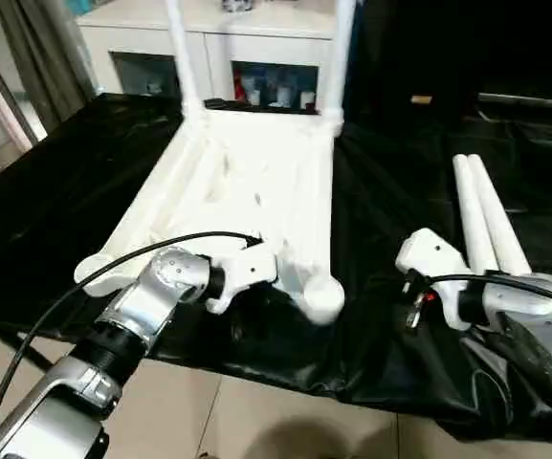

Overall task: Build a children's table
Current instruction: Rotate table base

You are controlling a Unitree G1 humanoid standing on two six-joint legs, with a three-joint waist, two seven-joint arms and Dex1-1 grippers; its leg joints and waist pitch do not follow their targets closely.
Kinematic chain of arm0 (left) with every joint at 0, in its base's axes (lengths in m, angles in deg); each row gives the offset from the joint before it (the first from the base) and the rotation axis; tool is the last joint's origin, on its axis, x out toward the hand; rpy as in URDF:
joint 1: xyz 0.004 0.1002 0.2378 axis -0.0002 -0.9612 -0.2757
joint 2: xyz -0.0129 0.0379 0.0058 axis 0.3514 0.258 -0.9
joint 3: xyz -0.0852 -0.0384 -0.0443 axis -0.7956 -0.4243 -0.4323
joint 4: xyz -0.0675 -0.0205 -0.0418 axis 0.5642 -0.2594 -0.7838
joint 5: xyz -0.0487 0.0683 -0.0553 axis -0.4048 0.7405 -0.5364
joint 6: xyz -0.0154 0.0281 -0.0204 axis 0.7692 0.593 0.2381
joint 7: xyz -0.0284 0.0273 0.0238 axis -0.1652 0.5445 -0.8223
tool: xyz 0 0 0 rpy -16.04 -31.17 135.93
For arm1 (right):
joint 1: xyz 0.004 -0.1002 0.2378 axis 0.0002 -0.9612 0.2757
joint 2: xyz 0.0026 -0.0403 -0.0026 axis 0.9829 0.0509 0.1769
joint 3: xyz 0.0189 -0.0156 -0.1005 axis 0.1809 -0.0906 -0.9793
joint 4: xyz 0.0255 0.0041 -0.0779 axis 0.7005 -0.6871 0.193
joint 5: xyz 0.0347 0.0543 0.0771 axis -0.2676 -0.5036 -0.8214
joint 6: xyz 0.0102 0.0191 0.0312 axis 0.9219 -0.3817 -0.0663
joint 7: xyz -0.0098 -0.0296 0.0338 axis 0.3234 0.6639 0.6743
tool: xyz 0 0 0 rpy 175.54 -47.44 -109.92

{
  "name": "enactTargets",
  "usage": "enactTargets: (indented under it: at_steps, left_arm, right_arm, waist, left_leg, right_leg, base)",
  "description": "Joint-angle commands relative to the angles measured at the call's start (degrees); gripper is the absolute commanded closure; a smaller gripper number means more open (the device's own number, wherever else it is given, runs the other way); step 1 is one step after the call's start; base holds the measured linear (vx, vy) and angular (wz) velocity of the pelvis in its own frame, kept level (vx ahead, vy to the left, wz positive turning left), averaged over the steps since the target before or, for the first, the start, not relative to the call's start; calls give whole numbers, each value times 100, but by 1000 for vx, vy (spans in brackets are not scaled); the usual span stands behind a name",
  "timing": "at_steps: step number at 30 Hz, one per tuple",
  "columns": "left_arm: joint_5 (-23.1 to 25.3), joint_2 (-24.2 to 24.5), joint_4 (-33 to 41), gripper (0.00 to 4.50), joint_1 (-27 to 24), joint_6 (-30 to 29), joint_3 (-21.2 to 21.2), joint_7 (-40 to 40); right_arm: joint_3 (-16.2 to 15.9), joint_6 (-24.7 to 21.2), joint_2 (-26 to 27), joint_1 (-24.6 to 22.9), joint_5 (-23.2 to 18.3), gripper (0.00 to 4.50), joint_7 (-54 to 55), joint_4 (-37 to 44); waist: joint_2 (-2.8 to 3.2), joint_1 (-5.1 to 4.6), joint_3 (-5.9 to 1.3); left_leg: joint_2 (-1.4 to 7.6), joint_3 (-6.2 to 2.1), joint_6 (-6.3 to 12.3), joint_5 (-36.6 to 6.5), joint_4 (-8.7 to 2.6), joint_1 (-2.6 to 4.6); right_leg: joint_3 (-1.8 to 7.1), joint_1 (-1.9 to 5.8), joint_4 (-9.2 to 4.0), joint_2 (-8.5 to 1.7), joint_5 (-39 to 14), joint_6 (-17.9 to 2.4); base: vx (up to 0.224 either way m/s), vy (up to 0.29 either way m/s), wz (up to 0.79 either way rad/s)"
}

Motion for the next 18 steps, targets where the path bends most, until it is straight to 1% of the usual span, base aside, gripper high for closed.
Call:
enactTargets:
  at_steps: [1,2,3,4,5,6,7,8,9,10,11,12,13,14,15,16,17,18]
  left_arm:
    - [137,-12,-158,447,125,114,-174,-278]
    - [161,-79,-255,447,150,196,-225,-363]
    - [161,-95,-274,447,157,204,-236,-372]
    - [158,-120,-312,447,174,228,-261,-384]
    - [162,-109,-323,447,204,257,-286,-415]
    - [163,-95,-311,447,208,279,-297,-425]
    - [164,-76,-296,447,214,306,-311,-440]
    - [164,-76,-296,447,214,306,-311,-440]
    - [-88,-8,168,447,171,234,-523,-372]
    - [-88,-8,168,447,171,234,-523,-372]
    - [-180,-12,292,447,152,186,-586,-353]
    - [-713,-89,1004,447,45,-170,-960,-334]
    - [-713,-89,1004,428,45,-170,-960,-334]
    - [-1081,-188,1480,416,-4,-510,-1249,-473]
    - [-1286,-331,1883,407,3,-990,-1599,-956]
    - [-1357,-396,2050,404,11,-1212,-1755,-1213]
    - [-1307,-486,2223,396,-1,-1447,-1913,-1621]
    - [-1051,-596,2336,382,-38,-1564,-2040,-2173]
  right_arm:
    - [204,-101,-11,-37,-23,450,97,157]
    - [318,-126,11,-67,-69,450,163,202]
    - [348,-133,20,-73,-83,450,181,214]
    - [407,-145,38,-87,-119,450,232,247]
    - [483,-165,80,-90,-160,450,319,294]
    - [519,-166,106,-86,-177,450,353,307]
    - [565,-167,140,-81,-199,450,396,323]
    - [565,-167,140,-81,-199,450,396,323]
    - [899,-150,506,44,-106,450,1013,310]
    - [899,-150,506,44,-106,450,1013,310]
    - [958,-196,571,69,-109,450,1106,317]
    - [1221,-641,867,186,-31,450,1628,391]
    - [1221,-641,867,186,-31,450,1628,391]
    - [1448,-1195,1093,261,-171,450,1822,459]
    - [1866,-1667,1576,371,-375,421,2218,520]
    - [2072,-1878,1815,418,-490,413,2414,554]
    - [2139,-1898,1995,398,-423,413,2685,595]
    - [2048,-1823,2099,341,-122,410,3041,620]
  waist:
    - [-45,-10,-357]
    - [-14,-11,-351]
    - [-27,-19,-369]
    - [-18,-28,-366]
    - [-9,-35,-357]
    - [-12,-50,-369]
    - [-12,-49,-360]
    - [-7,-57,-362]
    - [4,-62,-372]
    - [2,-71,-376]
    - [-1,-71,-376]
    - [-71,-76,-386]
    - [-9,-57,-384]
    - [-4,-57,-368]
    - [-44,-81,-364]
    - [-18,-76,-362]
    - [-99,-80,-325]
    - [-52,-65,-327]
  left_leg:
    - [-34,11,443,-971,-309,-29]
    - [-35,2,445,-975,-312,-33]
    - [-33,2,469,-930,-305,-37]
    - [-31,-8,495,-879,-312,-66]
    - [-30,-11,501,-895,-314,-63]
    - [-28,-18,518,-877,-311,-67]
    - [-21,-25,522,-859,-320,-70]
    - [-15,-28,529,-845,-324,-73]
    - [-2,-36,506,-775,-331,-74]
    - [12,-45,482,-745,-334,-88]
    - [14,-47,470,-730,-336,-82]
    - [30,-42,446,-695,-336,-81]
    - [46,-59,412,-556,-358,-90]
    - [49,-49,426,-594,-347,-70]
    - [78,-57,387,-559,-355,-75]
    - [77,-51,374,-565,-342,-60]
    - [59,-40,404,-559,-356,-71]
    - [51,-35,381,-511,-354,-55]
  right_leg:
    - [168,308,-639,-319,-3050,65]
    - [159,312,-632,-322,-3044,71]
    - [157,313,-635,-324,-2986,85]
    - [147,326,-631,-323,-2919,64]
    - [145,318,-634,-325,-2921,63]
    - [139,327,-624,-326,-2856,46]
    - [143,326,-622,-335,-2830,38]
    - [142,327,-618,-338,-2804,20]
    - [147,323,-596,-359,-2713,-64]
    - [153,333,-579,-379,-2657,-111]
    - [144,331,-575,-364,-2624,-140]
    - [168,351,-536,-381,-2524,-212]
    - [170,350,-491,-396,-2405,-387]
    - [170,326,-516,-380,-2438,-378]
    - [210,364,-417,-401,-2271,-550]
    - [199,328,-444,-404,-2295,-593]
    - [190,315,-482,-380,-2351,-544]
    - [203,314,-452,-369,-2330,-486]
  base:
    - [0,0,0]
    - [0,0,0]
    - [0,0,0]
    - [0,0,0]
    - [0,0,0]
    - [0,0,0]
    - [0,0,0]
    - [0,0,0]
    - [0,0,0]
    - [0,0,0]
    - [0,0,0]
    - [0,0,0]
    - [0,0,0]
    - [0,0,0]
    - [0,0,0]
    - [0,0,0]
    - [0,0,0]
    - [0,0,0]
